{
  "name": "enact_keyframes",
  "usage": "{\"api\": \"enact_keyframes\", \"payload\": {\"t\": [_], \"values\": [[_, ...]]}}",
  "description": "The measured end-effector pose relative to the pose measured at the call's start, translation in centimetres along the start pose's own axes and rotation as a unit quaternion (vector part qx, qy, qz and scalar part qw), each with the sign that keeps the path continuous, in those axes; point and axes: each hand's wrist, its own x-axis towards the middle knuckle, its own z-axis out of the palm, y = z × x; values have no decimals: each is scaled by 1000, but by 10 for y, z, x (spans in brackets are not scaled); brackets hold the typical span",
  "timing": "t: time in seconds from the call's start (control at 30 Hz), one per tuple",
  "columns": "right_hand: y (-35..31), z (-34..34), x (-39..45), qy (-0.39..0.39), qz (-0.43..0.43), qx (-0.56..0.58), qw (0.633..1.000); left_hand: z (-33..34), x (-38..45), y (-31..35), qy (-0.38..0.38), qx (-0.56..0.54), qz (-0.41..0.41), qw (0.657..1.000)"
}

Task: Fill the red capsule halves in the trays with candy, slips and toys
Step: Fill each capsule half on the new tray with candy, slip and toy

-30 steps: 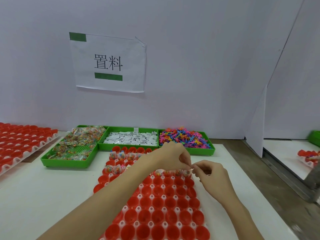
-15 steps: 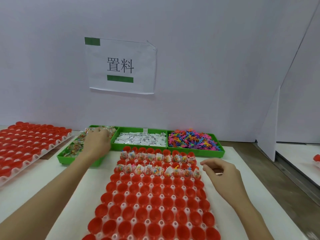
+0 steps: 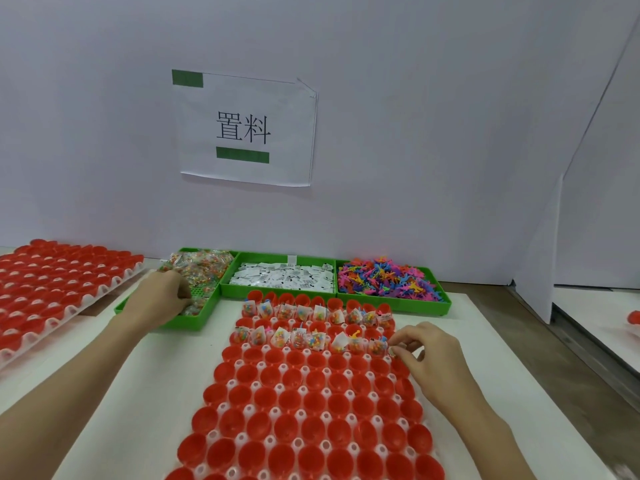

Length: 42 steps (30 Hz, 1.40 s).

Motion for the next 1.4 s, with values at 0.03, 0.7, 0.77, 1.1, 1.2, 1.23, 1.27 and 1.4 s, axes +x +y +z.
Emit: {"api": "enact_keyframes", "payload": {"t": [0.03, 0.7, 0.77, 1.1, 1.2, 1.23, 1.27, 1.4], "values": [[0, 1, 0, 0, 0, -2, 1000, 0, 0, 1, 1, -2, 5, 1000], [-8, -15, -5, 76, 65, 109, 989, -32, -52, 55, 224, -169, 41, 959], [-12, -15, -6, 73, 64, 121, 988, -27, -73, 79, 196, -284, 31, 938], [-15, -17, -8, 67, 67, 127, 987, -1, -115, 112, 93, -515, 22, 852], [-20, -17, -9, 76, 66, 138, 985, -1, -115, 107, 69, -509, 27, 857], [-24, -18, -9, 79, 62, 141, 985, -1, -115, 107, 61, -515, 28, 854], [-29, -17, -9, 79, 57, 144, 985, -2, -115, 106, 53, -522, 29, 851], [-59, -15, 0, 26, 3, 131, 991, -3, -115, 106, 40, -521, 40, 852]]}}
